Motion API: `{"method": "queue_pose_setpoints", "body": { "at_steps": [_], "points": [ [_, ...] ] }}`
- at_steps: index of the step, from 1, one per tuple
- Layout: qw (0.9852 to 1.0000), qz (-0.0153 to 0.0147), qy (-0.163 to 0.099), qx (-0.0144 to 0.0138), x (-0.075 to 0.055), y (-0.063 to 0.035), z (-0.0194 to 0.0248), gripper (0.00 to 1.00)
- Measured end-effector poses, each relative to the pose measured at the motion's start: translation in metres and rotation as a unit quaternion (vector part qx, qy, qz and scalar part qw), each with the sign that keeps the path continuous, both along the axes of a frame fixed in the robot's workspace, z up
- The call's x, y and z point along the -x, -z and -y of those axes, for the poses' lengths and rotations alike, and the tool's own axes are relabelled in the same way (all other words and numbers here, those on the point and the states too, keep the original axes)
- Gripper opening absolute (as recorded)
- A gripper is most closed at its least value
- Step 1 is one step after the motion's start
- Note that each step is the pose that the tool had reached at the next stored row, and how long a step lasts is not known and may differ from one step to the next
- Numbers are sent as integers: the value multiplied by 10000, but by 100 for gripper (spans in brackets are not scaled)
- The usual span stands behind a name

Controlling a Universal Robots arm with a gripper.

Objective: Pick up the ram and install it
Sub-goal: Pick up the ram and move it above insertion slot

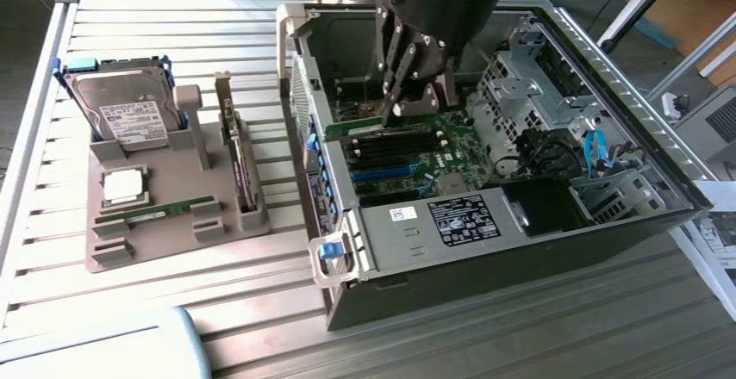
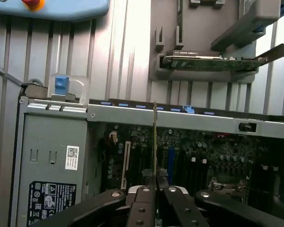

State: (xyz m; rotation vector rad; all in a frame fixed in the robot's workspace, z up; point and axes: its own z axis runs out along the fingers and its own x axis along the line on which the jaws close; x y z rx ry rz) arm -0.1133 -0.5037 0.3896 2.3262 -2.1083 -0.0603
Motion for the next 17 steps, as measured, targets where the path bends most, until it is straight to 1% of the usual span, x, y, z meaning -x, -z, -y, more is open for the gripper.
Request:
{"method": "queue_pose_setpoints", "body": {
  "at_steps": [11, 13, 17],
  "points": [
    [10000, 0, 0, 0, -457, 0, 0, 13],
    [10000, 0, 0, 0, -607, 0, 0, 13],
    [10000, 0, 0, 0, -784, 0, 0, 13]
  ]
}}
